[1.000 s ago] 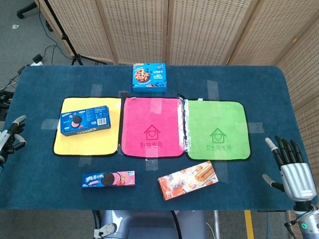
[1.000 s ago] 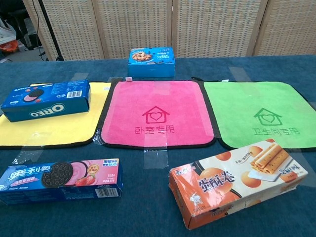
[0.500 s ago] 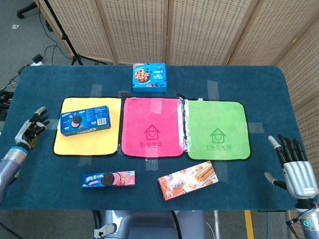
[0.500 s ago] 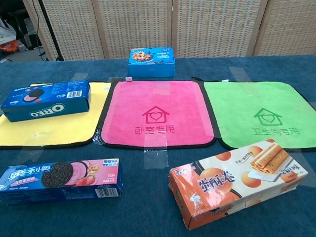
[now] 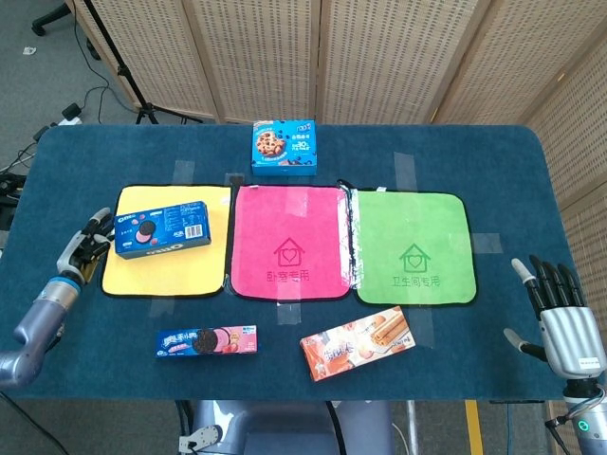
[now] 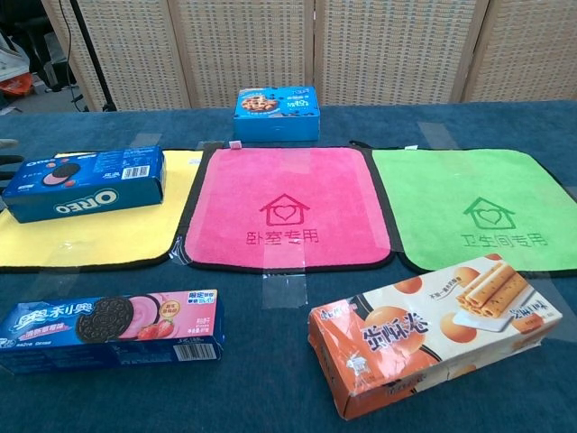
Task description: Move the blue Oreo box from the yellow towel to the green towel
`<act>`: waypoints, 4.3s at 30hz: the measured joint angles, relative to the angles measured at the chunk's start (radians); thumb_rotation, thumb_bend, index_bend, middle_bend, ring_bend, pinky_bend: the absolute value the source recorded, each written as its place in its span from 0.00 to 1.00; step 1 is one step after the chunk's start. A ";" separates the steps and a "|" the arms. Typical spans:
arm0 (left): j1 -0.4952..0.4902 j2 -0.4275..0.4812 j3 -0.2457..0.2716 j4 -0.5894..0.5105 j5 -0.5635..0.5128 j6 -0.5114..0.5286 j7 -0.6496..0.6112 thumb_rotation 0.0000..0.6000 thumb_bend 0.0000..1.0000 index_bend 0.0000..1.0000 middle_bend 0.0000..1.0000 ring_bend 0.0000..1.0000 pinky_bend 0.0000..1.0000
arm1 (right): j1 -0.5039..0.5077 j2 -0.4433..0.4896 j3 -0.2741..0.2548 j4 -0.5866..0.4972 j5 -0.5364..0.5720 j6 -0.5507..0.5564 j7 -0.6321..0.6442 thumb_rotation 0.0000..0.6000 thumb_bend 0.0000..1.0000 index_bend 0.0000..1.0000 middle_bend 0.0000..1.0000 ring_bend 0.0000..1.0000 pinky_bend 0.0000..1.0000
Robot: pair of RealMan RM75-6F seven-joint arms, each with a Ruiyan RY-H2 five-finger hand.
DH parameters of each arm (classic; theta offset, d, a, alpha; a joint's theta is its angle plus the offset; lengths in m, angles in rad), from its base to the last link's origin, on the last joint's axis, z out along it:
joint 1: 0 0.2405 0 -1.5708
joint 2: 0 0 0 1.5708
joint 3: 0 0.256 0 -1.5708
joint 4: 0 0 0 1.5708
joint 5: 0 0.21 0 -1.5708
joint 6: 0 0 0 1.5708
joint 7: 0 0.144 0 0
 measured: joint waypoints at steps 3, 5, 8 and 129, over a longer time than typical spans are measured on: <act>-0.007 -0.006 -0.011 -0.039 -0.019 0.002 0.055 1.00 1.00 0.00 0.00 0.00 0.00 | 0.000 0.001 0.000 0.000 0.001 -0.001 0.002 1.00 0.00 0.00 0.00 0.00 0.00; -0.012 -0.008 -0.017 -0.061 -0.034 0.004 0.088 1.00 1.00 0.00 0.00 0.00 0.00 | 0.000 0.002 0.000 -0.001 0.003 -0.001 0.004 1.00 0.00 0.00 0.00 0.00 0.00; -0.020 -0.010 -0.026 -0.094 -0.058 0.005 0.139 1.00 1.00 0.00 0.00 0.00 0.00 | 0.000 0.003 0.001 0.000 0.004 -0.001 0.007 1.00 0.00 0.00 0.00 0.00 0.00; 0.288 0.346 0.146 -0.621 -0.070 0.815 1.413 1.00 0.00 0.00 0.00 0.00 0.00 | 1.292 -0.660 0.168 0.237 0.974 -0.872 -0.882 1.00 1.00 0.25 0.14 0.01 0.09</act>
